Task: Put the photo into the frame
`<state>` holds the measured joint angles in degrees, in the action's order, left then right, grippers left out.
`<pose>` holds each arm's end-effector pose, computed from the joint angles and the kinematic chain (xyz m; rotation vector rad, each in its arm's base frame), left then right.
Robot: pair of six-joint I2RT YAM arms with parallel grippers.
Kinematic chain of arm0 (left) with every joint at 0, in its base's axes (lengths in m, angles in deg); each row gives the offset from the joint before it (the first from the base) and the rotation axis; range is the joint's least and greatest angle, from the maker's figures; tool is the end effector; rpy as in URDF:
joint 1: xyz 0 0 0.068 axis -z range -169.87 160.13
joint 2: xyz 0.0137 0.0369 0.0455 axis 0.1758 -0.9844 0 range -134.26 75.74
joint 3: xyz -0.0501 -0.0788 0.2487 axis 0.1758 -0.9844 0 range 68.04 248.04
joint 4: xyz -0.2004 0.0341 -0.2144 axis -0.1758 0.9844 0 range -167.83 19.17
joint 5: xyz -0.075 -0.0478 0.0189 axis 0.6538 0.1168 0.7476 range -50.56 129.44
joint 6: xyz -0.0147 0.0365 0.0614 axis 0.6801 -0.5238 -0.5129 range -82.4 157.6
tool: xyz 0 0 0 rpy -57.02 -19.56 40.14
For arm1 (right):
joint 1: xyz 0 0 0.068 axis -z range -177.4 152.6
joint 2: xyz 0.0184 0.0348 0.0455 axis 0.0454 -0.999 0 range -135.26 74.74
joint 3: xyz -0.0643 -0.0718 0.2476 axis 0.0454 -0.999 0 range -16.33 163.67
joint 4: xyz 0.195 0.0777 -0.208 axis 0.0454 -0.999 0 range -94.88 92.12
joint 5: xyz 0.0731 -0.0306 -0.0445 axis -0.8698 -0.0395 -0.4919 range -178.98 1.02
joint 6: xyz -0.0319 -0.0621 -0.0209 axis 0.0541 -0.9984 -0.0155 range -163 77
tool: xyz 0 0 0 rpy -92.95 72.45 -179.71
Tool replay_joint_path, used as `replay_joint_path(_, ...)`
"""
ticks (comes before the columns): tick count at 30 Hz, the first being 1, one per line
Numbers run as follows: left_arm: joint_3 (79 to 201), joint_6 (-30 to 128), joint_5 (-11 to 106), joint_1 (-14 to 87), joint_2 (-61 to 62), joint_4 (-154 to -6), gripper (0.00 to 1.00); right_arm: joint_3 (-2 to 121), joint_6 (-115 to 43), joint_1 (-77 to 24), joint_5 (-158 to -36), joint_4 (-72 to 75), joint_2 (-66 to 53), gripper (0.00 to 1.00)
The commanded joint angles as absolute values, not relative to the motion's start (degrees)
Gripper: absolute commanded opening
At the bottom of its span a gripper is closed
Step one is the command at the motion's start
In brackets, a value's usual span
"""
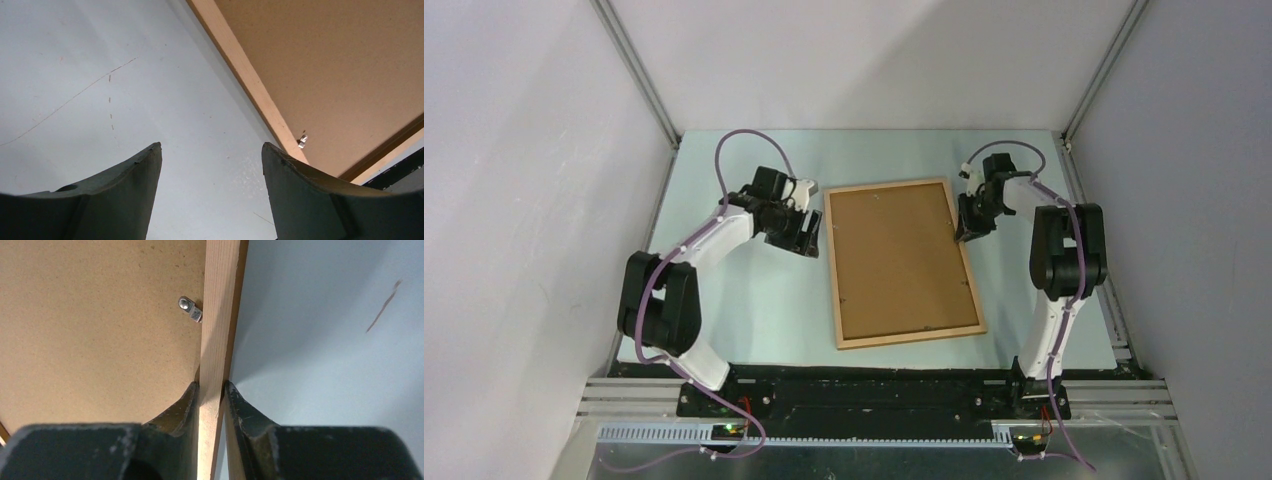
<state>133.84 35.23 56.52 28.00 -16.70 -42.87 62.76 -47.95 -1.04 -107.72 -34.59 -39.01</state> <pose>0.3483 -0.1309 0.1813 0.5651 2.5913 -0.4848 0.4285 0.0468 0.1134 -0.2831 2.7661 0.4534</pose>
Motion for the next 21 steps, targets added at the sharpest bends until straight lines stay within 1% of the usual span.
replay_joint_path(1, 134.4, 36.04, 58.28, 26.84, -14.33, -44.25, 0.77, 69.76, -56.39, -0.49, -107.78, -37.65, -42.98, 0.0)
replay_joint_path(7, 134.31, 35.81, 58.06, 25.79, -14.41, -44.31, 0.77, 76.25, -68.24, -0.92, -111.38, -44.19, -47.2, 0.0)
replay_joint_path(12, 134.68, 35.12, 57.71, 25.18, -14.76, -44.31, 0.78, 80.61, -78.67, -1.67, -111.14, -48.58, -50.15, 0.0)
replay_joint_path(21, 136.07, 32.6, 57.18, 24.83, -16.94, -44.22, 0.78, 94.27, -88.69, -3.21, -113.17, -59.01, -57.73, 0.0)
